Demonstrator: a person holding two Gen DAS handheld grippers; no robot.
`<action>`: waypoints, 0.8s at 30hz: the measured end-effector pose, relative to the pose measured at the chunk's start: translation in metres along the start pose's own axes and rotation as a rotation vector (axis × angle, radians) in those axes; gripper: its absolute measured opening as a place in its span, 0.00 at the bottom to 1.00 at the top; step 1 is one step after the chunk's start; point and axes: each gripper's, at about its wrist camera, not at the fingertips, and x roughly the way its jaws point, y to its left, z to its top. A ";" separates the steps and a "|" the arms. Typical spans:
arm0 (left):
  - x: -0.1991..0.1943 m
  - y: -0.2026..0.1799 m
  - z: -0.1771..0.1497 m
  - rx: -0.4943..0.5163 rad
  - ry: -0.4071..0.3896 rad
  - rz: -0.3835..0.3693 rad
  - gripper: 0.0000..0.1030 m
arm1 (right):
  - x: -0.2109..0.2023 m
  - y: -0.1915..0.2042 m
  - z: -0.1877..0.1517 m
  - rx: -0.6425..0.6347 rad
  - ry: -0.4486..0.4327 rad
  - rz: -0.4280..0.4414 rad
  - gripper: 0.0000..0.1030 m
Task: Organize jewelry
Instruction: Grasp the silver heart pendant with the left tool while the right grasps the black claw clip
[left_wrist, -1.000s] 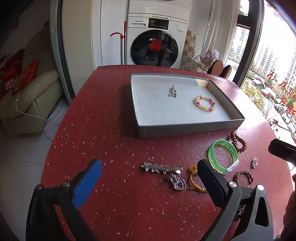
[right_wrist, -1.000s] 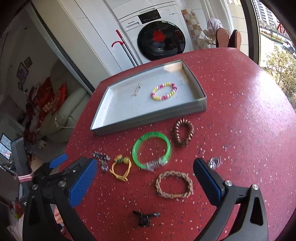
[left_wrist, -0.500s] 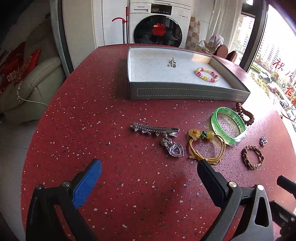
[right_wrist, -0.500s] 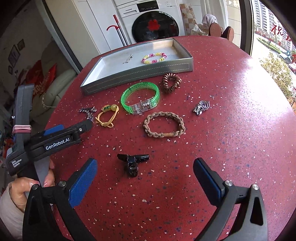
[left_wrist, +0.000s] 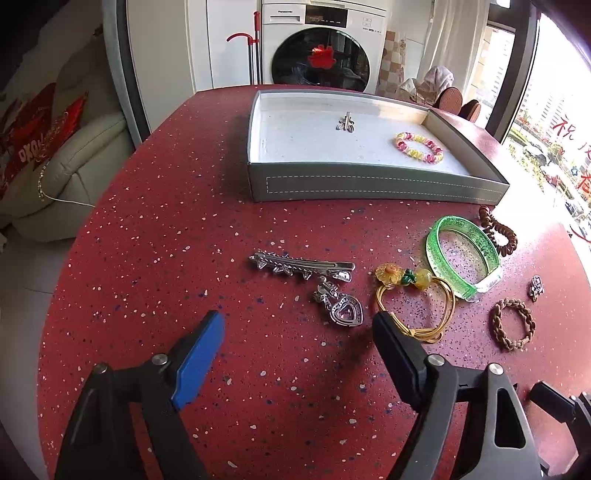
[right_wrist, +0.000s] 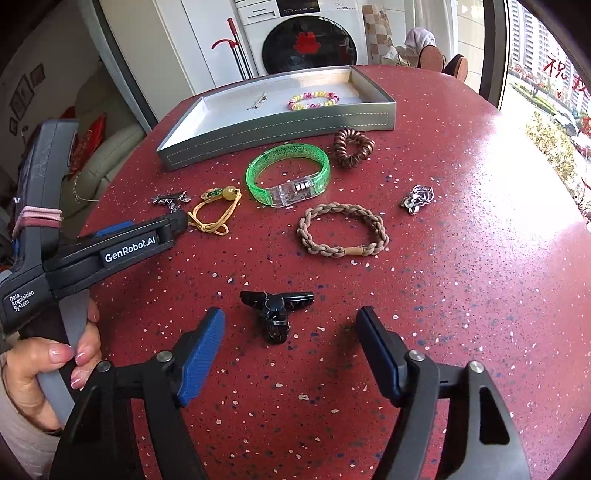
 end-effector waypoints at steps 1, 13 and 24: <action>0.000 -0.001 0.000 0.010 -0.002 0.007 0.87 | 0.000 0.002 0.001 -0.007 -0.003 -0.008 0.67; -0.004 -0.010 0.004 0.061 -0.022 -0.005 0.47 | 0.010 0.015 0.007 -0.057 -0.010 -0.049 0.19; -0.016 0.010 0.001 0.035 -0.045 -0.108 0.34 | -0.003 0.004 0.008 -0.030 -0.046 0.034 0.19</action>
